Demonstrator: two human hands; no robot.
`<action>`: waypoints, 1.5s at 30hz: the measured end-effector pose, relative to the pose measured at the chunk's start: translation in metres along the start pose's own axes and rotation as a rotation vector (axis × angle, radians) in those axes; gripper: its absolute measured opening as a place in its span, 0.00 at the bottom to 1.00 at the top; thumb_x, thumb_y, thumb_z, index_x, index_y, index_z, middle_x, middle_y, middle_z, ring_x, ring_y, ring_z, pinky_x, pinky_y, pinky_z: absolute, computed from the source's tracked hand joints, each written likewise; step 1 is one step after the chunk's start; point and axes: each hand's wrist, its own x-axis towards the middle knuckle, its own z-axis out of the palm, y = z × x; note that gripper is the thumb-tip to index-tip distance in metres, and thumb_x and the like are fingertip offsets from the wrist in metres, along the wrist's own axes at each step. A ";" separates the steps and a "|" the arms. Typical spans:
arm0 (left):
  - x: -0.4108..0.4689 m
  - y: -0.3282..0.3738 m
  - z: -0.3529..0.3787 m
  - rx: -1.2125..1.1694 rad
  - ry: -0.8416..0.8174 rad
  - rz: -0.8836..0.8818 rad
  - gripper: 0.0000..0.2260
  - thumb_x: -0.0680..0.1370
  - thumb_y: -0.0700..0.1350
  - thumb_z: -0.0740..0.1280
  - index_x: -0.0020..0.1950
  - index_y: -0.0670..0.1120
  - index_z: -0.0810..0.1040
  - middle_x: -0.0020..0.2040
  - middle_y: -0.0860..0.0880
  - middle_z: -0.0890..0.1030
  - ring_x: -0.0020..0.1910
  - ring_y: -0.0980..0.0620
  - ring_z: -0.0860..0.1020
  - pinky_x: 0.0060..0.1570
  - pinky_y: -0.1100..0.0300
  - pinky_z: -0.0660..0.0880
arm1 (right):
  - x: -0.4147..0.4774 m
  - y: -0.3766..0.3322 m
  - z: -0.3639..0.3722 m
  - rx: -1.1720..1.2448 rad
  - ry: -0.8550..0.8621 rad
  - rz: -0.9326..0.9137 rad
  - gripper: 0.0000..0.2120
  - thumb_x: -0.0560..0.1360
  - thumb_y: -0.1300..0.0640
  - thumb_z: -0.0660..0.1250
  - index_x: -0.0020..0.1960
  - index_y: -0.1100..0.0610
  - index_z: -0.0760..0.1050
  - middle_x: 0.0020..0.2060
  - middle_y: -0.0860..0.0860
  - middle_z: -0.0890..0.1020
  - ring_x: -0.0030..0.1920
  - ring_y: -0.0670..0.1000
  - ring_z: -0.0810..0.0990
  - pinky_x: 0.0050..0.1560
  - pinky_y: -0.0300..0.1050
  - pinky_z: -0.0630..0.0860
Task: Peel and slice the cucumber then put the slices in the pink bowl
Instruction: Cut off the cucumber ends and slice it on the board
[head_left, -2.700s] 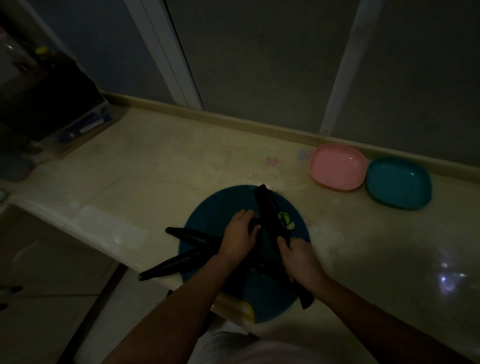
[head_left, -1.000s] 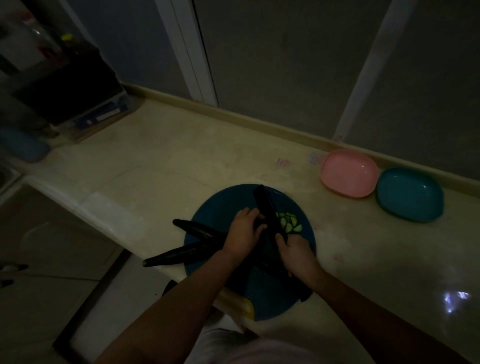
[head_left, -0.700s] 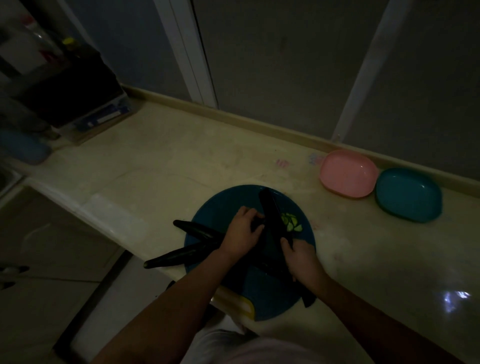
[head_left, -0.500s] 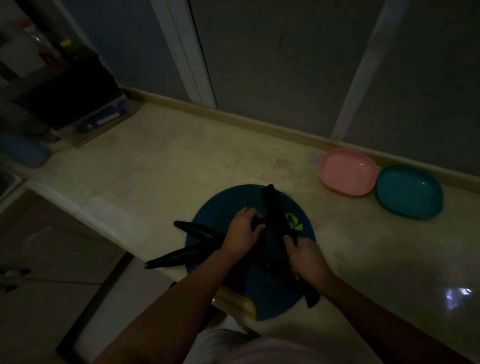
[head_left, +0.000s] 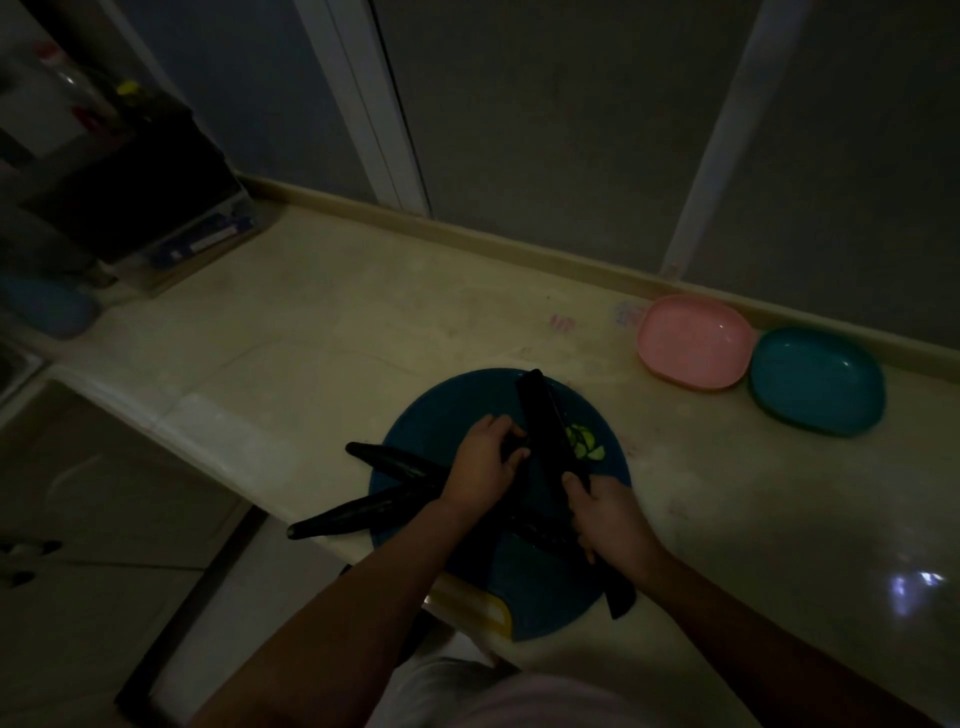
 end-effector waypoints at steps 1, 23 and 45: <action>0.000 0.000 0.000 -0.001 -0.001 0.000 0.08 0.74 0.40 0.70 0.51 0.40 0.77 0.48 0.44 0.76 0.48 0.49 0.75 0.42 0.64 0.67 | 0.000 0.000 0.000 0.002 0.001 -0.001 0.20 0.81 0.50 0.55 0.33 0.59 0.66 0.25 0.56 0.71 0.19 0.48 0.68 0.22 0.41 0.66; -0.003 0.002 -0.003 0.041 -0.023 0.002 0.08 0.75 0.39 0.68 0.52 0.39 0.77 0.50 0.42 0.75 0.49 0.47 0.75 0.43 0.69 0.63 | 0.016 -0.010 0.012 -0.221 -0.005 -0.044 0.22 0.81 0.51 0.54 0.30 0.58 0.65 0.25 0.53 0.71 0.23 0.49 0.70 0.24 0.42 0.66; -0.008 -0.007 -0.011 0.096 -0.047 -0.011 0.10 0.75 0.43 0.68 0.55 0.45 0.76 0.50 0.46 0.76 0.51 0.49 0.72 0.43 0.61 0.65 | 0.002 -0.002 0.004 -0.033 -0.025 -0.002 0.21 0.80 0.50 0.56 0.31 0.58 0.64 0.24 0.54 0.70 0.19 0.48 0.67 0.23 0.40 0.66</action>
